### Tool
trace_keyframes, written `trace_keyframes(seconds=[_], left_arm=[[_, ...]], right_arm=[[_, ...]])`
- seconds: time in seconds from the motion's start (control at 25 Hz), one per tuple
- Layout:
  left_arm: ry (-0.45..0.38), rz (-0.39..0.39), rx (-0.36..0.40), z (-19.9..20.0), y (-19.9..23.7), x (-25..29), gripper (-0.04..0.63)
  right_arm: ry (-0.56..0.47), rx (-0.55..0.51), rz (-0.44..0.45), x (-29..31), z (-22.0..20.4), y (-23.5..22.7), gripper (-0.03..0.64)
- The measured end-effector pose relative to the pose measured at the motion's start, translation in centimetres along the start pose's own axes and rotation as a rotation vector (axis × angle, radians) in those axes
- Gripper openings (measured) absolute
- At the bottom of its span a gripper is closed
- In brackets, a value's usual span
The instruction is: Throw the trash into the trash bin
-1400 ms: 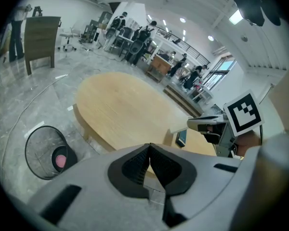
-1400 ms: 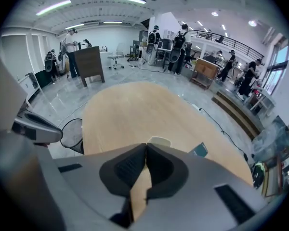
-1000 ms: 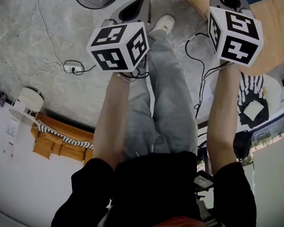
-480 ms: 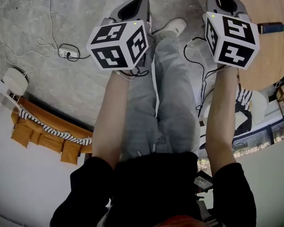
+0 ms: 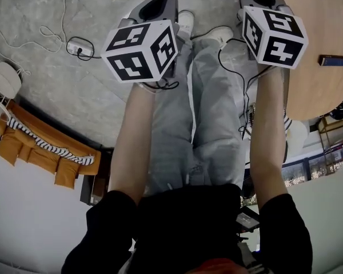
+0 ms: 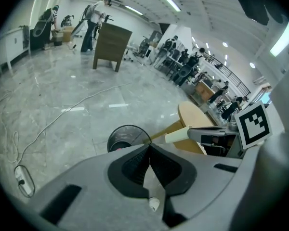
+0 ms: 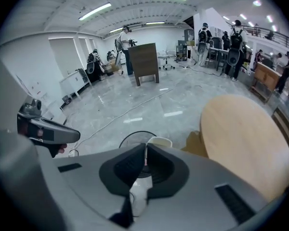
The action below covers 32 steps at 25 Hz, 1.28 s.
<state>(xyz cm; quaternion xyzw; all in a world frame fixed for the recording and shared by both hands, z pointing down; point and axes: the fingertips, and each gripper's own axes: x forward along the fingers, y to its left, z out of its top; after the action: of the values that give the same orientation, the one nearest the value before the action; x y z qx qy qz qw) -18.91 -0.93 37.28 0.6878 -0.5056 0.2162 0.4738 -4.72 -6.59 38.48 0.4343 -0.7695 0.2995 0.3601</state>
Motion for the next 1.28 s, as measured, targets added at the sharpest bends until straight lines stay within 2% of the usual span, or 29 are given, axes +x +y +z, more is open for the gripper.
trace_keyframes(seconds=[0.24, 0.36, 0.44, 0.48, 0.8, 1.04, 1.28], left_arm=[[-0.024, 0.029, -0.056, 0.6, 3.5, -0.3, 0.009], [-0.030, 0.033, -0.070, 0.7, 4.0, -0.4, 0.009], [-0.029, 0.032, -0.071, 0.6, 4.1, -0.4, 0.009], [-0.027, 0.031, -0.069, 0.6, 4.0, -0.3, 0.009], [-0.015, 0.012, -0.037, 1.0, 2.4, 0.7, 0.009], [0.021, -0.030, 0.030, 0.5, -1.4, 1.9, 0.009], [0.065, -0.077, 0.112, -0.7, -6.0, 3.1, 0.009]], right_arm=[[0.010, -0.024, 0.081, 4.1, 1.1, 3.2, 0.015], [0.020, -0.076, 0.093, 5.4, 1.4, 4.2, 0.025], [0.021, -0.103, 0.094, 5.8, 1.5, 4.6, 0.147], [0.019, -0.102, 0.096, 5.8, 1.4, 4.6, 0.149], [-0.046, 0.038, 0.142, 4.2, 1.3, 3.1, 0.130], [-0.099, 0.083, 0.089, 1.4, 0.4, 0.1, 0.040], [-0.150, 0.165, 0.034, -2.3, -1.5, -3.8, 0.028]])
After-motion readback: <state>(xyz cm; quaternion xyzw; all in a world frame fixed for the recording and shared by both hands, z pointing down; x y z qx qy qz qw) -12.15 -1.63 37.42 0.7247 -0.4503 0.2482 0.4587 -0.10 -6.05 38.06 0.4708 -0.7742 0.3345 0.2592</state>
